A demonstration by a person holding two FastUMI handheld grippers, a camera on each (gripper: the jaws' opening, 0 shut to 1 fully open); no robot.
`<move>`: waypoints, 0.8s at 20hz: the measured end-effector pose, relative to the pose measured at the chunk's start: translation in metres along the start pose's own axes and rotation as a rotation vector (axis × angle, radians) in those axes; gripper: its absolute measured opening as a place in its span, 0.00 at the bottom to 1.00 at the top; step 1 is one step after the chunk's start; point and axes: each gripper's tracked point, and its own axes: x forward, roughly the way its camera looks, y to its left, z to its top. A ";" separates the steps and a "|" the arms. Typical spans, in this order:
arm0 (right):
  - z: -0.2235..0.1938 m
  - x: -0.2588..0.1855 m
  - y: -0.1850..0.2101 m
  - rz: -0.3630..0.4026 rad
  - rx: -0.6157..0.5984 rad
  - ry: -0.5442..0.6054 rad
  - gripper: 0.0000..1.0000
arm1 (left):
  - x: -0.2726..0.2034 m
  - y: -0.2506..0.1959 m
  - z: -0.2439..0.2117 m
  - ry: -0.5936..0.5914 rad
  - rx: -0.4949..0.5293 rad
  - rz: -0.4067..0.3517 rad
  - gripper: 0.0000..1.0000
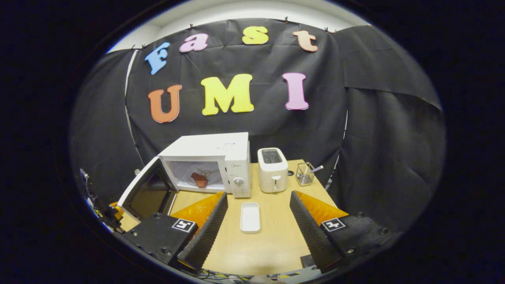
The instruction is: Open the microwave oven with the left hand, put the food in, and close the microwave oven.
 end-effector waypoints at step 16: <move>0.000 0.025 -0.073 -0.087 0.043 0.044 1.00 | 0.046 -0.149 0.017 0.011 0.052 -0.243 0.00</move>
